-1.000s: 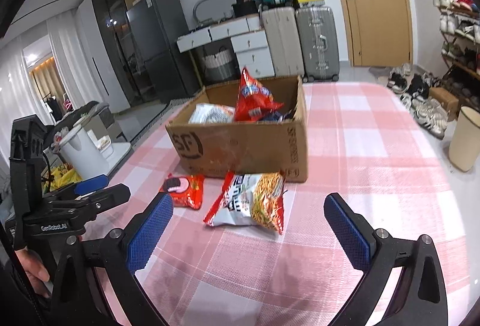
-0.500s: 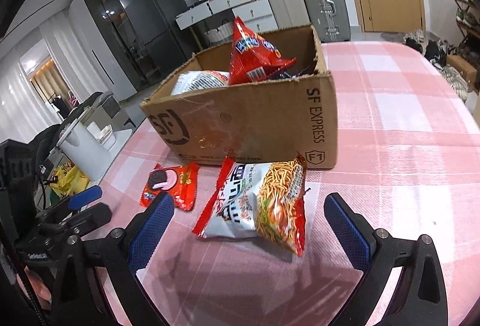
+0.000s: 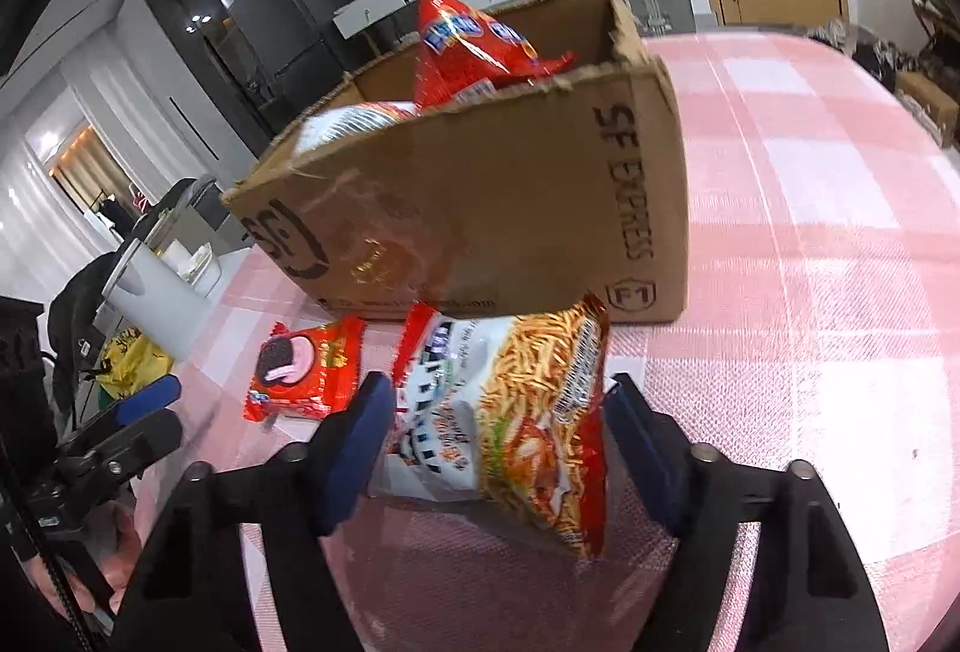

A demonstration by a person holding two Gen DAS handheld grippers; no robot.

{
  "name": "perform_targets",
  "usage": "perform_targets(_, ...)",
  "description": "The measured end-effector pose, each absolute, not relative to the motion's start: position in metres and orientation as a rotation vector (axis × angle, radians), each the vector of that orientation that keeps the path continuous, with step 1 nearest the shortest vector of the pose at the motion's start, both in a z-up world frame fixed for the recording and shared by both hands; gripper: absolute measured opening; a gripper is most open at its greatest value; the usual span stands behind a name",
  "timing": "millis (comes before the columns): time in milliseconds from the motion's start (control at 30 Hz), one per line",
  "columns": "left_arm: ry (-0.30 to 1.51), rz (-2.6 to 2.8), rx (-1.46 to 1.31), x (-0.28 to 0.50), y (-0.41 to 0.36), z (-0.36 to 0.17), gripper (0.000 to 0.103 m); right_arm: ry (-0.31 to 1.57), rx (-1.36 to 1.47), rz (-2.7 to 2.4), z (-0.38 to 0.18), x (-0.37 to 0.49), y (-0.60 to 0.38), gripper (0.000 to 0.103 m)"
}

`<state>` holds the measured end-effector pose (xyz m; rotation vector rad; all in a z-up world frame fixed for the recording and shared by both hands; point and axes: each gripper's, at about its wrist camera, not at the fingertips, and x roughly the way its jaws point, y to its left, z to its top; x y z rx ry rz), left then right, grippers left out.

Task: Organize snacks
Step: 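Grasp the white noodle snack bag with the right gripper, then grasp the red cookie packet with the left gripper while right holds the noodle bag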

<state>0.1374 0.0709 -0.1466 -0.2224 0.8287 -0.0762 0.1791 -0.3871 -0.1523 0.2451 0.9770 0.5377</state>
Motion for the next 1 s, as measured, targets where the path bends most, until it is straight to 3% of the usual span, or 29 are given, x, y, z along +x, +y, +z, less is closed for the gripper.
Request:
perform_targets(433, 0.842, -0.054, -0.214, 0.135, 0.066, -0.144, 0.102, 0.95, 0.292, 0.584, -0.152, 0.174, -0.4, 0.048)
perform_targets(1000, 0.87, -0.045, -0.165, 0.15, 0.059, -0.14, 0.102, 0.885, 0.346, 0.615, -0.133, 0.139, -0.439, 0.047)
